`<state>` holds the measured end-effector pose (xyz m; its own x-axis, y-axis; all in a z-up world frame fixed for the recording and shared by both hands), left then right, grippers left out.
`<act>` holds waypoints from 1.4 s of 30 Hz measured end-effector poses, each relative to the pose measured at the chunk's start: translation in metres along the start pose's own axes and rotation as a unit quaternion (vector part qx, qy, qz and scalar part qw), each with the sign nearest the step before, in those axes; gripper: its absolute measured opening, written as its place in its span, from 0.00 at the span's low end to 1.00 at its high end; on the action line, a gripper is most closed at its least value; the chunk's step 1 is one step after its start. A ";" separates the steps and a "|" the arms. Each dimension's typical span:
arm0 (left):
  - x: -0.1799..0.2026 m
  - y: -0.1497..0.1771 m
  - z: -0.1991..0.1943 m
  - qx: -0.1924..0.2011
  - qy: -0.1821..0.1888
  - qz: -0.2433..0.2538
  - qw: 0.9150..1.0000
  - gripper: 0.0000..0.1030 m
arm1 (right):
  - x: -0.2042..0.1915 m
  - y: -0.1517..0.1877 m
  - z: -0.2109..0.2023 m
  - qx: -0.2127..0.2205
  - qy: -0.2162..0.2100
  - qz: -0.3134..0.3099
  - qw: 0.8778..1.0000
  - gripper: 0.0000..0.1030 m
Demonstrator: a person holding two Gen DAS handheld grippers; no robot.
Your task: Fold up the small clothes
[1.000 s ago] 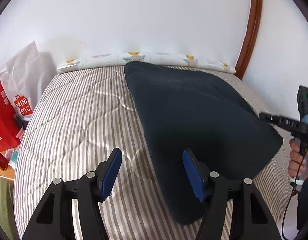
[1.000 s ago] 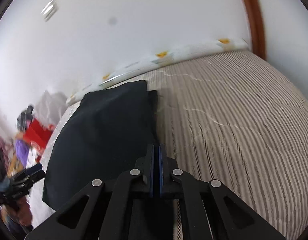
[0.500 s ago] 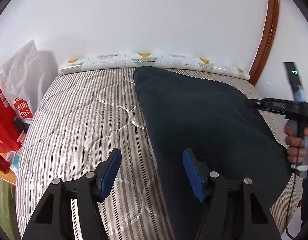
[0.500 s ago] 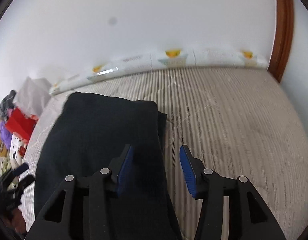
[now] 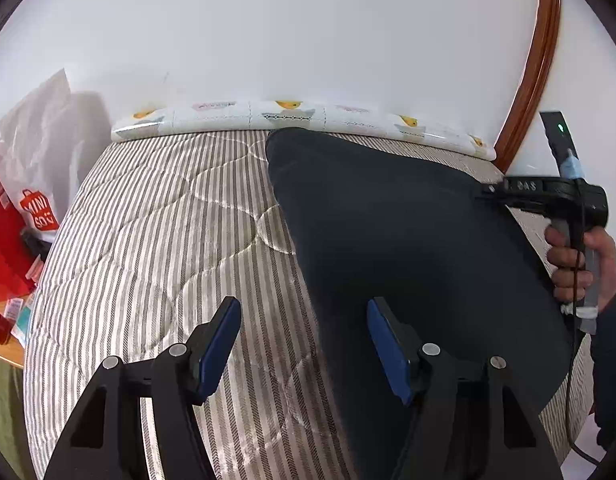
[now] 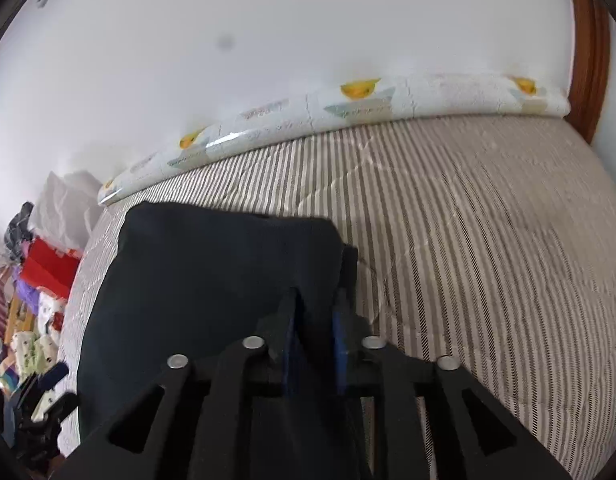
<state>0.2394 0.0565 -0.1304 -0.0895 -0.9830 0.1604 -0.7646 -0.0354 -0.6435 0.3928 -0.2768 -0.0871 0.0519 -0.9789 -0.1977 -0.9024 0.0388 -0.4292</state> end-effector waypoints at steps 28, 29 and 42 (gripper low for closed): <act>0.009 0.049 -0.033 0.000 0.001 -0.018 1.000 0.63 | 0.024 0.085 -0.065 0.004 -0.079 0.020 0.997 0.07; 0.009 0.051 -0.034 0.001 0.001 -0.021 1.000 0.63 | 0.029 0.086 -0.069 0.012 -0.083 0.029 0.996 0.07; 0.016 0.067 -0.048 0.001 -0.022 -0.032 0.999 0.63 | -0.016 0.120 -0.115 0.073 0.010 -0.047 0.996 0.25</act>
Point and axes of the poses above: each gripper's, at about its wrist camera, not at the fingertips, and z roughly the way its jaws point, x to its right, y to its underside, the point moved 4 cm from there along z, roughly the way its jaws point, and after that the axes turned 2 degrees about -z, right-handed, at the moved point
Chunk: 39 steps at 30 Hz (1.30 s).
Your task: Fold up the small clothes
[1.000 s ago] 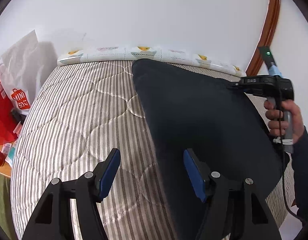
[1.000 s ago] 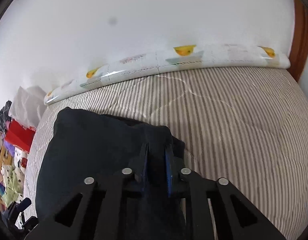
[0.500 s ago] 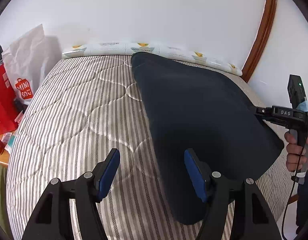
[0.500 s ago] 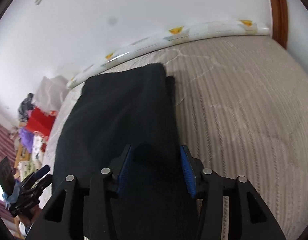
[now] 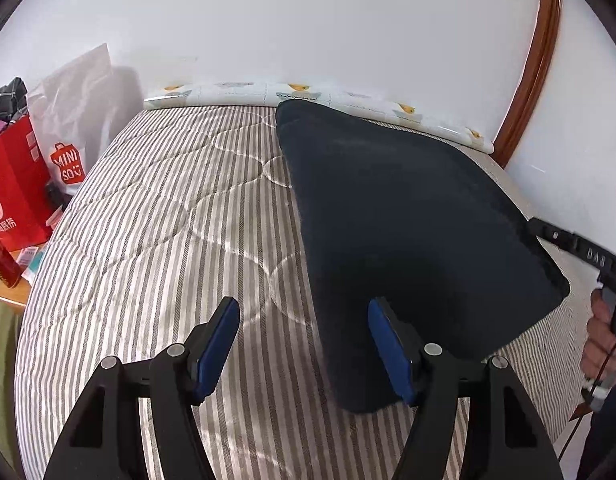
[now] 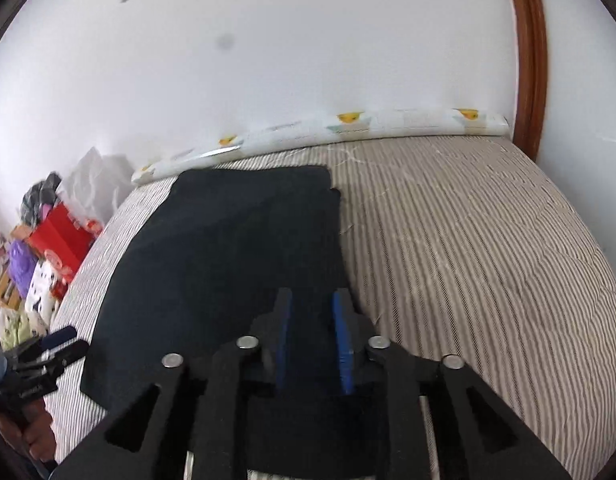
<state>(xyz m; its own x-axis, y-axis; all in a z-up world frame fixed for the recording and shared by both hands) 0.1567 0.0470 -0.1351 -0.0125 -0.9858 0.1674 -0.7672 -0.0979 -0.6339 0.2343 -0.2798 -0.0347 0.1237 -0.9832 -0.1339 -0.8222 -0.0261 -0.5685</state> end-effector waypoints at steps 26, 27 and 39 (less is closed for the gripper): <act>0.015 0.024 -0.033 -0.004 -0.002 0.003 1.000 0.66 | -0.008 0.041 -0.030 -0.035 0.086 0.003 0.996 0.42; 0.016 0.025 -0.038 -0.003 -0.003 0.002 1.000 0.66 | -0.008 0.041 -0.034 -0.034 0.086 0.005 0.996 0.42; 0.041 0.038 -0.122 0.043 -0.017 0.004 0.999 0.80 | -0.019 0.054 -0.146 0.027 0.093 0.010 0.995 0.77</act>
Point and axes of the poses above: each gripper's, at about its wrist camera, not at the fingertips, and z roughly the way its jaws point, x to its right, y to its underside, the point moved 4 cm from there along z, roughly the way its jaws point, and after that the axes turned 2 degrees about -z, right-handed, at the moved point
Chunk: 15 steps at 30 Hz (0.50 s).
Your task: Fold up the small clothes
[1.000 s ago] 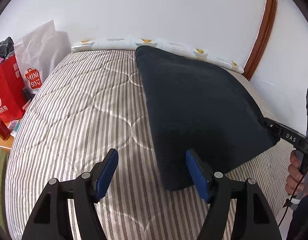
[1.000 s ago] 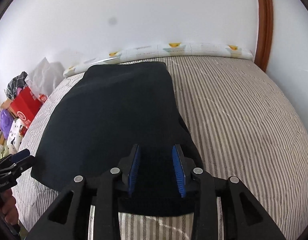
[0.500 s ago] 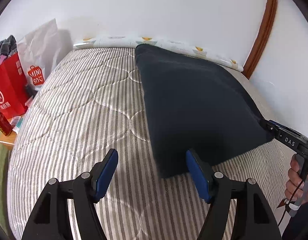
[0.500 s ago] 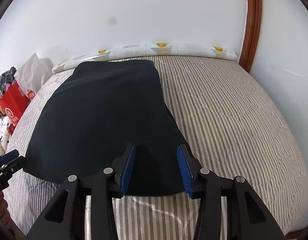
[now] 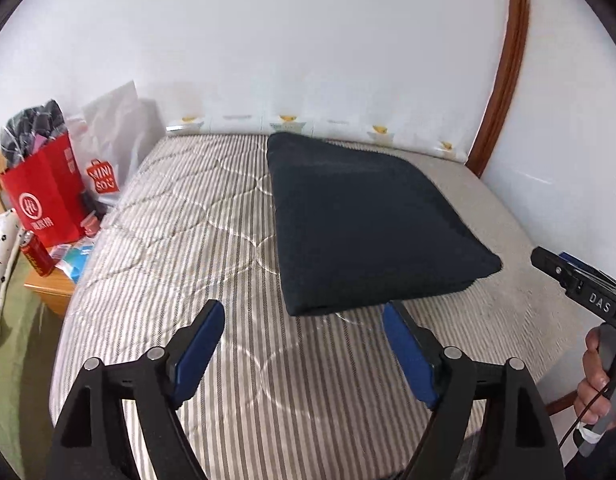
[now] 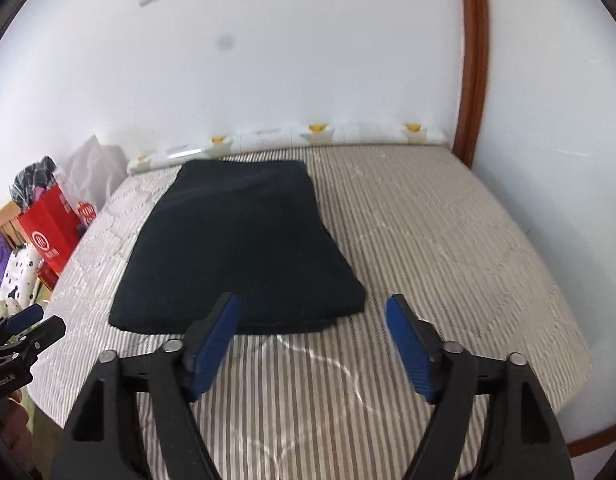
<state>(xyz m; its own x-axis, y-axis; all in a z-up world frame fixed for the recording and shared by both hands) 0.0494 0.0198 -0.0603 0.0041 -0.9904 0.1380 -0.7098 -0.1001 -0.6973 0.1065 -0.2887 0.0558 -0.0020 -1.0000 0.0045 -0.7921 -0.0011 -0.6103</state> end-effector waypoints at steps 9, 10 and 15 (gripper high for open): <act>0.016 0.009 -0.058 0.052 -0.012 -0.002 0.999 0.92 | 0.015 0.025 -0.060 0.007 0.033 0.003 0.999 0.98; 0.017 0.011 -0.063 0.057 -0.018 0.000 0.998 0.93 | 0.017 0.028 -0.064 0.007 0.038 0.000 0.999 0.98; 0.023 0.019 -0.076 0.062 -0.018 0.001 0.998 0.93 | 0.020 0.038 -0.081 0.010 0.042 -0.002 0.999 0.99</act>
Point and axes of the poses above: each gripper's, at about its wrist camera, not at the fingertips, and z roughly the way its jaws point, x to its right, y to its underside, the point moved 4 cm from there along z, roughly the way its jaws point, and after that the axes turned 2 degrees about -z, right-handed, at the moved point
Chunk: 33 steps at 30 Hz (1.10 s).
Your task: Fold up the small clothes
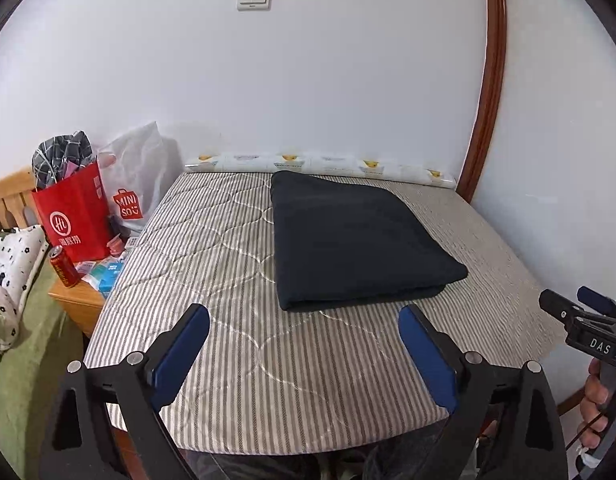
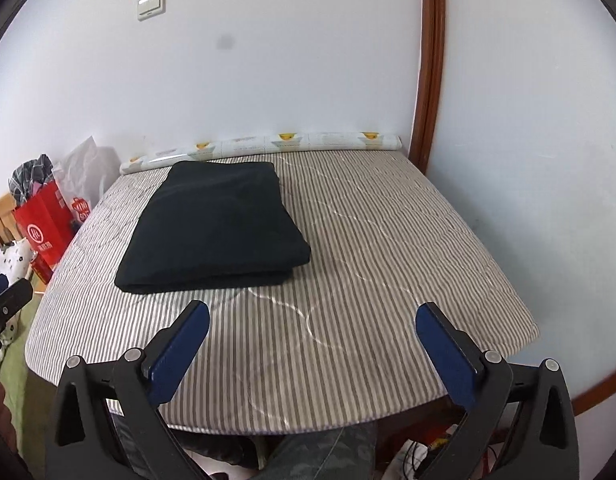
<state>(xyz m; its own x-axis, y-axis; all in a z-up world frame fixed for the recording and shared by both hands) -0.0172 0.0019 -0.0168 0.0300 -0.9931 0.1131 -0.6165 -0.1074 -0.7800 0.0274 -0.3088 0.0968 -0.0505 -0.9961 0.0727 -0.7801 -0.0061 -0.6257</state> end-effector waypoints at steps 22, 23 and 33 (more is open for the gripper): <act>0.000 0.011 0.006 -0.014 -0.008 0.001 1.000 0.93 | 0.000 0.012 -0.002 -0.004 0.012 -0.003 1.000 0.99; 0.000 0.011 0.006 -0.014 -0.009 0.002 1.000 0.93 | 0.000 0.012 -0.003 -0.003 0.013 -0.003 1.000 0.99; 0.000 0.013 0.004 -0.013 -0.009 0.004 1.000 0.93 | -0.001 0.013 -0.005 -0.001 0.014 0.000 1.000 0.99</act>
<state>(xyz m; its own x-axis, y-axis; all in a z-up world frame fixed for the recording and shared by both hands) -0.0217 0.0007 -0.0291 0.0385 -0.9947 0.0951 -0.6367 -0.0977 -0.7649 0.0143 -0.3076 0.0927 -0.0683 -0.9932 0.0940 -0.7817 -0.0053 -0.6236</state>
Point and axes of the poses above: each gripper's, at about its wrist camera, not at the fingertips, and z roughly the way its jaws point, x to its right, y to its underside, the point moved 4 cm from there along z, roughly the way its jaws point, and after that the axes turned 2 degrees about -z, right-handed, at the moved point
